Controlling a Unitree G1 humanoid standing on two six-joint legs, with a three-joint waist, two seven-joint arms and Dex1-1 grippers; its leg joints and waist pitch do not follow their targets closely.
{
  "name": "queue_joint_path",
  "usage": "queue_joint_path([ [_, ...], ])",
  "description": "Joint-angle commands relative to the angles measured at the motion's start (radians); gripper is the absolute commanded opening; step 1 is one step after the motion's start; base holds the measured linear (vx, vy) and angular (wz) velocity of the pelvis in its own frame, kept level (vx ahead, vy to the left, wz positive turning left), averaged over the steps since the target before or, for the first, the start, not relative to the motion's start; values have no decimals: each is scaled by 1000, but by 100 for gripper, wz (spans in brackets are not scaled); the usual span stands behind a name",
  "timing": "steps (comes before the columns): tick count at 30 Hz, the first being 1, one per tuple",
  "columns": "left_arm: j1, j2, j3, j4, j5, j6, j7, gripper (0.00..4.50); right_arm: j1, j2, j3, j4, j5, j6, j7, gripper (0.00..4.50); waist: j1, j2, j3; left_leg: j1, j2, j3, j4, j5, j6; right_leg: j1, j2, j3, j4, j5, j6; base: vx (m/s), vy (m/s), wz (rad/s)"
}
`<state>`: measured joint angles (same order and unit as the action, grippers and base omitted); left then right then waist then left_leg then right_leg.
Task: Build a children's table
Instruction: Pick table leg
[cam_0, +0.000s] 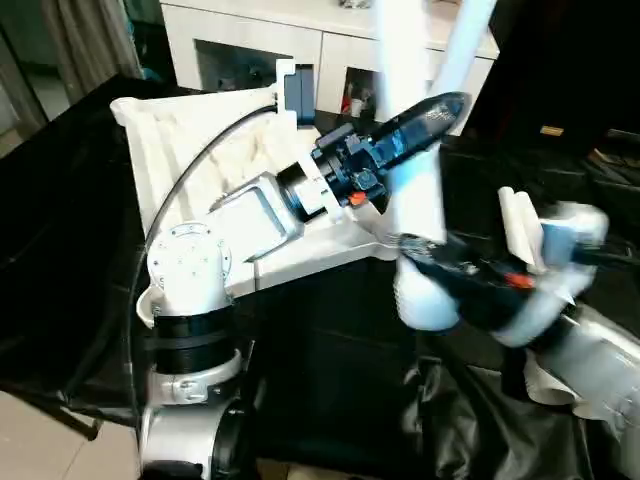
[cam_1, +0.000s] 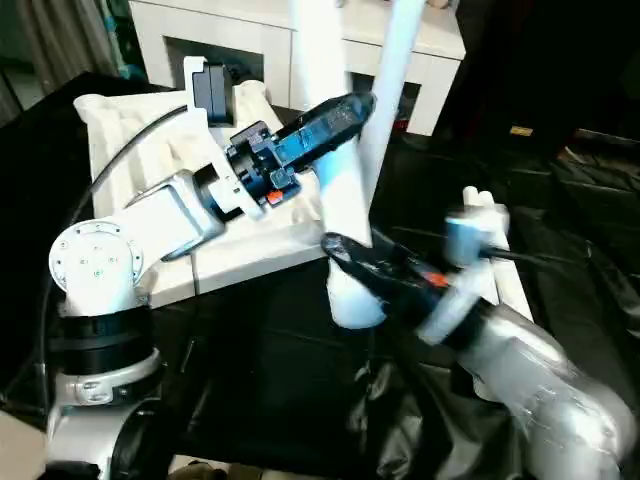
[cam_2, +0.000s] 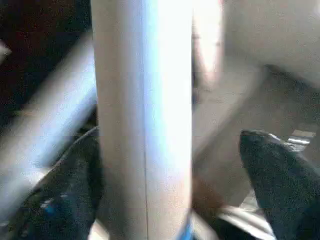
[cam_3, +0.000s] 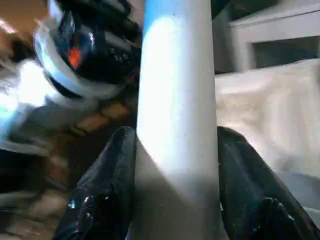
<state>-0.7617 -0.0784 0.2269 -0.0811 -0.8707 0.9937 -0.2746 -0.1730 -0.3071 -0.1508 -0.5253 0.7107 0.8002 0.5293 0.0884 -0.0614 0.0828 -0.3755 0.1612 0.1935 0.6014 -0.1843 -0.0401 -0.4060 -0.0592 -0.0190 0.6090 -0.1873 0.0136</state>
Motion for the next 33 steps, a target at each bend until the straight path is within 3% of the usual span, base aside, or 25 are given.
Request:
queue_joint_path([
  [1,-26,6,-16,31,59,-22,76,401,-23,-22,58,15,-104,-57,-48,187,0,-12,-64,11,55,-35,-74,-163,-34,38,-71,37,-90,-356,-38,0,0,0],
  [2,-27,13,-11,51,92,-42,115,386,-52,-49,148,51,-233,-105,-111,187,-1,-12,-64,12,54,-33,-72,-163,-30,36,-72,38,-90,-359,-39,0,0,0],
  [3,-24,19,-14,56,108,-51,126,386,-65,-65,196,71,-302,-134,-137,187,-6,-16,-64,8,52,-34,-72,-147,-37,38,-68,37,-87,-337,-41,0,0,0],
  [4,-20,23,-19,59,124,-57,134,378,-77,-73,242,94,-371,-165,-156,187,-3,-14,-66,10,54,-35,-72,-141,-41,38,-69,36,-84,-323,-45,0,0,0],
  [5,-17,23,-21,63,139,-65,148,373,-83,-66,260,104,-394,-181,-159,187,-5,-13,-65,13,53,-30,-70,-140,-39,33,-67,38,-82,-293,-57,0,0,0],
  [7,-14,17,-18,70,147,-73,158,361,-91,-38,266,115,-411,-194,-177,187,-5,-15,-69,12,54,-30,-67,-130,-28,38,-68,39,-74,-237,-79,0,0,0],
  [9,-10,4,-8,84,160,-91,186,339,-102,-14,284,124,-434,-210,-197,187,-3,-15,-76,5,54,-28,-59,-35,26,44,-65,38,-50,-27,-148,0,0,0],
  [11,-10,-14,16,94,145,-104,211,327,-108,-21,317,133,-470,-234,-211,187,-2,-15,-76,6,54,-26,-55,-6,47,47,-65,37,-44,39,-177,0,0,0],
  [13,-12,-19,27,98,140,-110,223,306,-111,-21,325,139,-480,-245,-217,187,-2,-14,-75,6,55,-26,-55,-8,55,47,-65,37,-43,47,-190,0,0,0],
  [16,-20,-32,53,107,114,-99,238,286,-114,-19,340,161,-507,-276,-222,187,-4,-15,-71,7,55,-24,-56,-65,50,47,-69,38,-51,-35,-199,0,0,0],
  [20,-20,-37,61,112,108,-92,245,254,-113,-3,341,172,-532,-292,-219,187,-6,-14,-67,9,57,-27,-60,-125,29,43,-68,38,-60,-142,-168,0,0,0],
  [26,-18,-35,52,106,74,-70,210,206,-114,-3,352,175,-544,-321,-217,187,-7,-10,-71,10,57,-28,-59,-136,13,40,-66,38,-60,-143,-156,0,0,0],
  [27,-17,-31,48,102,62,-64,189,190,-114,-3,355,176,-534,-332,-202,187,-7,-10,-73,9,56,-27,-58,-134,13,41,-67,38,-59,-139,-156,0,0,0],
  [29,-15,-25,40,94,43,-57,155,188,-110,1,352,173,-508,-338,-173,243,-6,-10,-73,9,56,-27,-58,-131,17,41,-66,38,-58,-134,-156,0,0,0],
  [32,-10,14,12,77,2,-10,58,184,-98,19,326,153,-444,-332,-122,261,-5,-10,-77,10,57,-26,-56,-122,25,40,-67,38,-55,-120,-166,0,0,0],
  [33,-5,44,-6,69,-16,12,2,183,-92,25,301,134,-390,-308,-101,262,-4,-10,-77,11,56,-26,-56,-119,29,41,-67,38,-54,-113,-170,0,0,0],
])
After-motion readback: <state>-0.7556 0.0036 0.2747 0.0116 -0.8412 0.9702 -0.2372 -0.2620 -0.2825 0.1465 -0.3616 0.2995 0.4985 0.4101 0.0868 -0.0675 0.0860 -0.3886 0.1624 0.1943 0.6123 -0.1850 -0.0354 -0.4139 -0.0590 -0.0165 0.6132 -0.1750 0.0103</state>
